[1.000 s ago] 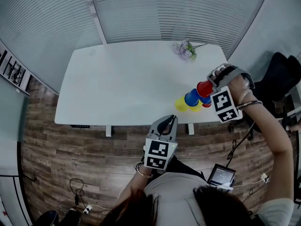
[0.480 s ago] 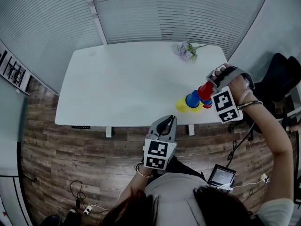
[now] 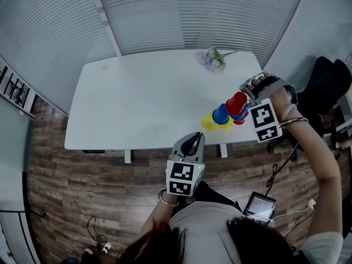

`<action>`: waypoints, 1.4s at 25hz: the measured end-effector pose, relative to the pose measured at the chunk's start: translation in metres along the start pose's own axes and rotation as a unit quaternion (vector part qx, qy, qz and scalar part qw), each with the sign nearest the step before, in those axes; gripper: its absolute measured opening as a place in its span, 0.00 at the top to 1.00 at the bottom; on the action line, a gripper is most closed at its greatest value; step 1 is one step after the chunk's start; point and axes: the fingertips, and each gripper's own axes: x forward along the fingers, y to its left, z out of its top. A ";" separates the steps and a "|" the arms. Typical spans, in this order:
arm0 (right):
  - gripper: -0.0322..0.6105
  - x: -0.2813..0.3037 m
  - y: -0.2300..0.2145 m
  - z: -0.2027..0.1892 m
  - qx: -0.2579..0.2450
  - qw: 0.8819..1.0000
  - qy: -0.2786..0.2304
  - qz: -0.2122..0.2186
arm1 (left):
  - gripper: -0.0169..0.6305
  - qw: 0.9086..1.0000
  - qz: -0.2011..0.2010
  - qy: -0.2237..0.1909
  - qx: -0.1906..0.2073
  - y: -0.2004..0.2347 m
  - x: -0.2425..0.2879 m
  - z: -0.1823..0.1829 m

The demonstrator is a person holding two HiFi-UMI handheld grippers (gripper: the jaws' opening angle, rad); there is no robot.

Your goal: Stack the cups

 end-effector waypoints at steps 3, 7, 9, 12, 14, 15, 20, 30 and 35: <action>0.51 -0.005 0.003 -0.003 0.017 1.000 -0.003 -0.009 | 0.92 1.000 -0.002 -0.004 0.004 -0.007 -0.001 0.003; 0.51 -0.011 0.008 -0.009 0.051 0.998 -0.015 -0.022 | 0.92 1.000 0.002 -0.002 0.001 -0.013 0.000 0.003; 0.51 -0.014 0.011 -0.012 0.076 0.996 -0.026 -0.028 | 0.92 1.000 0.004 -0.002 0.000 -0.016 0.002 0.004; 0.53 -0.018 0.015 -0.014 0.124 0.990 -0.054 -0.042 | 0.92 1.000 0.011 -0.005 0.000 -0.019 0.006 0.008; 0.55 -0.022 0.017 -0.014 0.159 0.983 -0.076 -0.051 | 0.92 1.000 0.018 -0.008 0.000 -0.021 0.008 0.012; 0.55 -0.025 0.018 -0.015 0.174 0.979 -0.086 -0.056 | 0.92 1.000 0.022 -0.009 0.000 -0.021 0.009 0.014; 0.61 -0.036 0.023 -0.017 0.255 0.953 -0.142 -0.078 | 0.92 0.999 0.043 -0.015 -0.006 -0.025 0.014 0.021; 0.67 -0.045 0.035 -0.028 0.404 0.869 -0.259 -0.118 | 0.93 0.995 0.098 -0.016 -0.014 -0.035 0.023 0.032; 0.71 -0.047 0.041 -0.025 0.465 0.822 -0.302 -0.131 | 0.93 0.995 0.098 -0.023 -0.024 -0.048 0.023 0.038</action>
